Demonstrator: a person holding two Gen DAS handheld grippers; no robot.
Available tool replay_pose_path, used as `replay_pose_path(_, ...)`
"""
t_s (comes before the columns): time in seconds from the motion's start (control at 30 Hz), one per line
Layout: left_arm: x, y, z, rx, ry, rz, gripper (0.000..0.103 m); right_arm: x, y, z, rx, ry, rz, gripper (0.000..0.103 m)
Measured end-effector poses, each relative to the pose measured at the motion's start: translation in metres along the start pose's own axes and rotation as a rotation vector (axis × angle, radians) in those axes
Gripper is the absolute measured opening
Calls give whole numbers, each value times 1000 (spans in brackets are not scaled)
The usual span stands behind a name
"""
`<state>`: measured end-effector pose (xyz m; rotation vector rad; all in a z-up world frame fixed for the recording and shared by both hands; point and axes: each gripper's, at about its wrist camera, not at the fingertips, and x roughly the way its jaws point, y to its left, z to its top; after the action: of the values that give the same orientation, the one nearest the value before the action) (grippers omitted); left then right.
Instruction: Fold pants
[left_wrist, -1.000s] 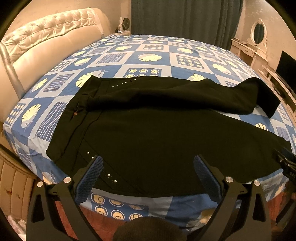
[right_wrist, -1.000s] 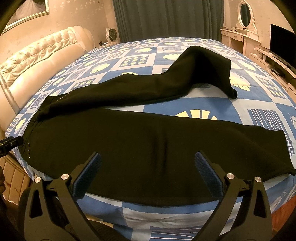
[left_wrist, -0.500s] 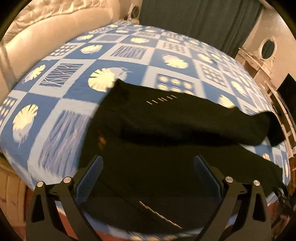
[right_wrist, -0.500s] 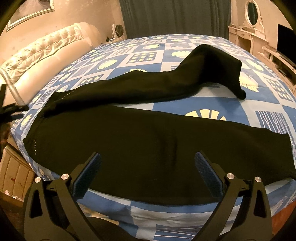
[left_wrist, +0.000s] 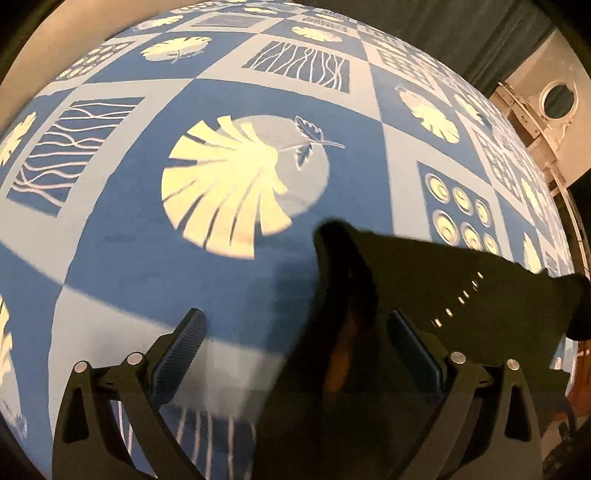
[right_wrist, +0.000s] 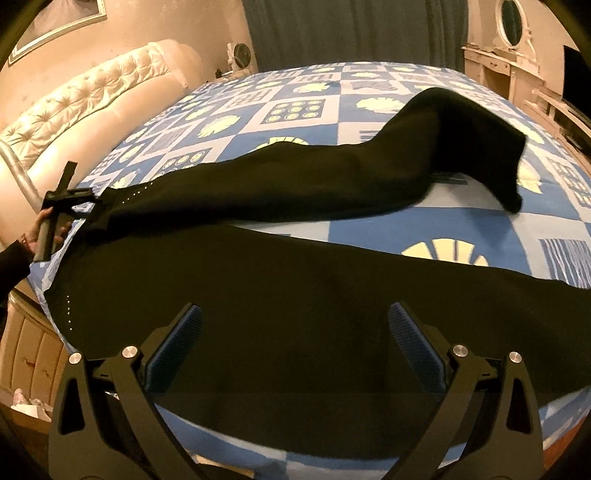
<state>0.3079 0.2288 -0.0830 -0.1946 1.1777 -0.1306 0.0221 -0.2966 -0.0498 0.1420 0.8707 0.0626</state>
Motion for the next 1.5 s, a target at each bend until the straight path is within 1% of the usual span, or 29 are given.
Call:
replay_pose_path(0.03,5,1,2,3,5,11,97,3,0,2,-1,5,8,101)
replay_pose_path(0.07,8,0,3,14,11,23,92,8,0,5,-1,11,18,101)
replay_pose_path(0.1,9,-1,4,31,10,35,82,11,-1,7,0,18,32,101)
replay_pose_path(0.13,8,-4,4,60,4,36,65,16,-1,11,-1,25,46,101)
replay_pose_path(0.17,6,-6,6,73,4,17,48,20,-1,15,0,31,59,101)
replay_pose_path(0.2,6,-6,9,78,10,-19,38,23,-2,20,1,36,74,101)
replay_pose_path(0.23,6,-8,10,77,29,-64,21,27,-2,26,-1,41,100,101)
replay_pose_path(0.27,6,-10,11,73,41,-77,13,31,-4,37,-1,40,152,101)
replay_pose_path(0.3,7,-12,12,71,52,-84,10,35,-5,46,3,37,187,101)
replay_pose_path(0.37,6,-17,12,85,55,-77,9,45,-9,75,-3,25,250,101)
replay_pose_path(0.43,6,-17,12,83,57,-77,8,58,-12,105,-47,15,306,101)
replay_pose_path(0.5,7,-15,12,69,61,-84,8,79,-13,142,-114,19,315,101)
replay_pose_path(0.53,7,-13,12,61,65,-87,8,92,-13,157,-145,50,343,101)
replay_pose_path(0.57,8,-12,13,60,70,-88,8,113,-11,176,-196,92,330,101)
replay_pose_path(0.6,10,-13,13,63,72,-88,8,127,-8,189,-231,116,313,101)
replay_pose_path(0.67,12,-14,14,68,76,-84,9,162,2,213,-322,188,311,101)
replay_pose_path(0.73,13,-16,16,75,80,-77,9,186,8,227,-387,207,273,101)
replay_pose_path(0.83,14,-16,18,76,83,-77,9,221,17,237,-414,303,345,101)
replay_pose_path(0.87,14,-15,19,70,84,-80,10,232,20,235,-424,354,375,96)
replay_pose_path(0.9,15,-14,19,62,84,-84,10,243,24,232,-442,407,368,63)
replay_pose_path(0.93,15,-14,19,54,84,-88,10,254,26,228,-457,467,321,43)
replay_pose_path(0.97,16,-15,20,55,83,-90,9,255,25,227,-445,472,312,31)
replay_pose_path(1.0,16,-16,20,62,80,-87,9,253,25,227,-437,471,328,23)
replay_pose_path(1.03,15,-16,20,61,78,-85,9,248,24,226,-435,464,339,18)
replay_pose_path(1.1,14,-17,20,47,71,-86,8,231,24,225,-435,413,338,15)
replay_pose_path(1.2,3,-16,20,28,19,-119,7,189,27,220,-443,289,347,13)
replay_pose_path(1.27,-12,-14,16,26,-32,-166,8,157,33,213,-470,210,332,12)
replay_pose_path(1.37,-37,-13,9,18,-100,-231,8,96,44,189,-538,83,291,12)
replay_pose_path(1.5,-72,-9,-7,3,-182,-339,8,41,53,147,-564,-21,260,12)
